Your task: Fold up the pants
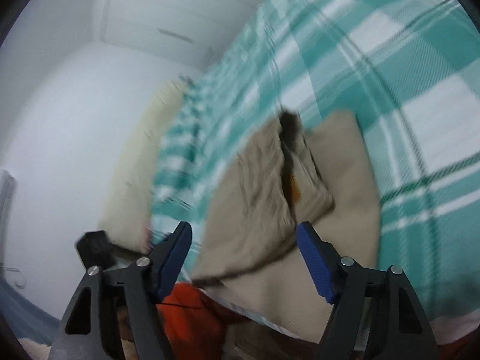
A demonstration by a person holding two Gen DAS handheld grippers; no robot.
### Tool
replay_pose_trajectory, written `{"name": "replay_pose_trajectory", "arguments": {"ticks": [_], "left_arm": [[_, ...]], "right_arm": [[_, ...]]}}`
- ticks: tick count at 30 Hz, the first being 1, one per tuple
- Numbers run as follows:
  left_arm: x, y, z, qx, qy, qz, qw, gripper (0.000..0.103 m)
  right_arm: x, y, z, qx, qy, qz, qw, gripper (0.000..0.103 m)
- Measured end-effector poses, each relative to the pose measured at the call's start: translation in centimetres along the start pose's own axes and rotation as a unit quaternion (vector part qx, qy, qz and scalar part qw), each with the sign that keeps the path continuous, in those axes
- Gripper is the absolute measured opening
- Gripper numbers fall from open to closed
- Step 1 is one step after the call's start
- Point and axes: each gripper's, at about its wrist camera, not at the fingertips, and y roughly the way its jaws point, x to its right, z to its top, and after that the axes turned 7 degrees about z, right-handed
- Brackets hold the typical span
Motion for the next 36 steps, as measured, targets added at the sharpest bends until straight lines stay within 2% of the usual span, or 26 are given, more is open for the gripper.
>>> {"name": "replay_pose_trajectory", "arguments": {"ticks": [2,6,9,11,12,16,19,22,24,26,28,30,32,33,34,35,36], "left_arm": [[-0.7,0.8,-0.8,-0.001,-0.015,0.001,0.9999,0.071],[-0.7,1.3,-2.0,0.007,0.003,0.010,0.9999,0.071],[-1.4,0.7,-2.6,0.012,0.007,0.003,0.9999,0.071],[-1.6,0.5,-2.8,0.014,0.005,-0.004,0.9999,0.071],[-1.7,0.4,-2.8,0.016,0.006,-0.007,0.9998,0.071],[-2.0,0.3,-3.2,0.024,0.010,-0.012,0.9996,0.071],[-2.4,0.7,-3.4,0.017,0.000,-0.019,0.9997,0.071],[-2.7,1.4,-3.3,0.009,-0.011,-0.030,0.9995,0.071],[-2.6,1.6,-3.4,0.006,-0.009,-0.031,0.9994,0.071],[-2.5,1.7,-3.4,0.008,-0.003,-0.029,0.9995,0.071],[-2.7,1.9,-3.4,0.006,-0.006,-0.030,0.9995,0.071],[-3.2,2.0,-3.5,0.000,-0.018,-0.036,0.9992,0.071],[-3.5,2.3,-3.6,-0.006,-0.027,-0.039,0.9989,0.071],[-3.6,2.4,-3.6,-0.007,-0.030,-0.037,0.9988,0.071],[-3.7,2.3,-3.5,-0.008,-0.034,-0.035,0.9988,0.071],[-3.8,2.2,-3.4,-0.007,-0.036,-0.035,0.9987,0.071],[-3.9,1.9,-3.3,-0.004,-0.040,-0.035,0.9986,0.071]], "right_arm": [[-0.3,1.6,-0.3,-0.015,0.001,-0.018,1.000,0.060],[-0.9,2.9,-0.3,-0.018,0.008,-0.057,0.998,0.057],[-1.0,3.7,0.0,-0.017,0.016,-0.080,0.997,0.054],[-1.3,4.3,0.3,-0.025,-0.002,-0.113,0.993,0.035],[-1.5,4.5,0.6,-0.029,-0.013,-0.129,0.991,0.034],[-2.0,3.1,1.3,-0.012,-0.010,-0.115,0.993,0.034],[-0.7,2.6,1.0,0.000,0.019,-0.134,0.991,0.051],[0.3,3.2,0.7,-0.010,0.043,-0.122,0.992,0.052],[-0.4,4.1,0.8,-0.022,0.021,-0.136,0.990,0.057],[-1.0,5.6,1.0,-0.039,-0.004,-0.160,0.986,0.067],[-1.0,7.2,1.3,-0.065,-0.019,-0.200,0.977,0.067],[-0.8,7.3,1.3,-0.047,0.001,-0.208,0.977,0.067],[-0.5,7.0,1.3,-0.025,0.017,-0.192,0.981,0.072],[-0.1,7.1,1.4,-0.020,0.024,-0.179,0.983,0.072],[0.3,7.2,1.5,-0.021,0.025,-0.169,0.985,0.064],[0.4,7.2,1.7,-0.021,0.023,-0.168,0.985,0.046],[0.7,7.2,2.0,-0.024,0.020,-0.164,0.986,0.044]]}}
